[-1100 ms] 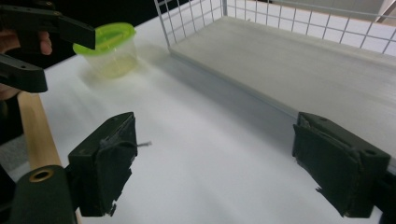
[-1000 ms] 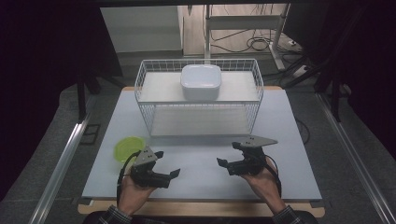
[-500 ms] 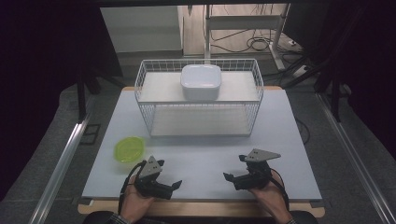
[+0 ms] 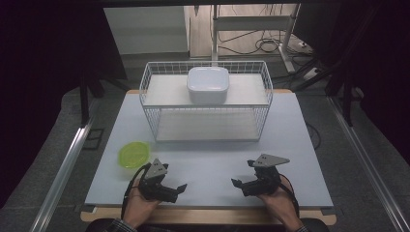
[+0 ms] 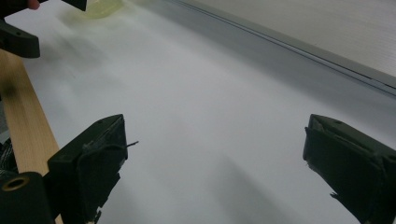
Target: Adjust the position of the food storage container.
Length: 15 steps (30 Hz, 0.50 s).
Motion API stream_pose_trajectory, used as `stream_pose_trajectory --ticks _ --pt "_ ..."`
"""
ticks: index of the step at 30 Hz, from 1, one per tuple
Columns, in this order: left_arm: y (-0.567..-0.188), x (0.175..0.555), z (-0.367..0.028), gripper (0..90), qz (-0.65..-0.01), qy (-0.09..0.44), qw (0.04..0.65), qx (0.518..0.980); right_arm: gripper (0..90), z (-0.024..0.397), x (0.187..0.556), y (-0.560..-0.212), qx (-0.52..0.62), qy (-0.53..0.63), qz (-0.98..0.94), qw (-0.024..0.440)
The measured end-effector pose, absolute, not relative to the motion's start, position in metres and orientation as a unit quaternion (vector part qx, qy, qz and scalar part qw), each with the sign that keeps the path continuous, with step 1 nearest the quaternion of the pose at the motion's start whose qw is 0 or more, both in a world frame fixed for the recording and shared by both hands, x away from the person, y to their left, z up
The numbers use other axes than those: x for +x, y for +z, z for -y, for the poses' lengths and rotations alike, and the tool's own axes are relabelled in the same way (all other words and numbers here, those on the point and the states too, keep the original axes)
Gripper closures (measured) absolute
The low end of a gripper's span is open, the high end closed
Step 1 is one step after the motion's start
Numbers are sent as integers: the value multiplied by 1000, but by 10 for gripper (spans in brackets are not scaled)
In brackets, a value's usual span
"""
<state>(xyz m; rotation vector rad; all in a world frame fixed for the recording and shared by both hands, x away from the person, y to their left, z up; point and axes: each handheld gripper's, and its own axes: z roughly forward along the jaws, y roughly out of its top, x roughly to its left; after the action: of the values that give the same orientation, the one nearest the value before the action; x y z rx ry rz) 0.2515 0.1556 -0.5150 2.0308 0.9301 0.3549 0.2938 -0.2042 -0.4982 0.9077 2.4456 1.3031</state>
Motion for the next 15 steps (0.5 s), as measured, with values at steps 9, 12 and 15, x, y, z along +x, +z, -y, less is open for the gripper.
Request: stream_pose_trajectory --ticks 9,12,15 --pt "-498 257 -171 265 -386 159 438 796 80 204 295 -500 310 439 -836 108" --pt "-491 261 -183 460 -398 159 447 785 84 203 294 -500 309 437 -838 107" --pt "-484 271 -200 634 -419 173 434 779 91 201 295 -502 308 434 -841 103"
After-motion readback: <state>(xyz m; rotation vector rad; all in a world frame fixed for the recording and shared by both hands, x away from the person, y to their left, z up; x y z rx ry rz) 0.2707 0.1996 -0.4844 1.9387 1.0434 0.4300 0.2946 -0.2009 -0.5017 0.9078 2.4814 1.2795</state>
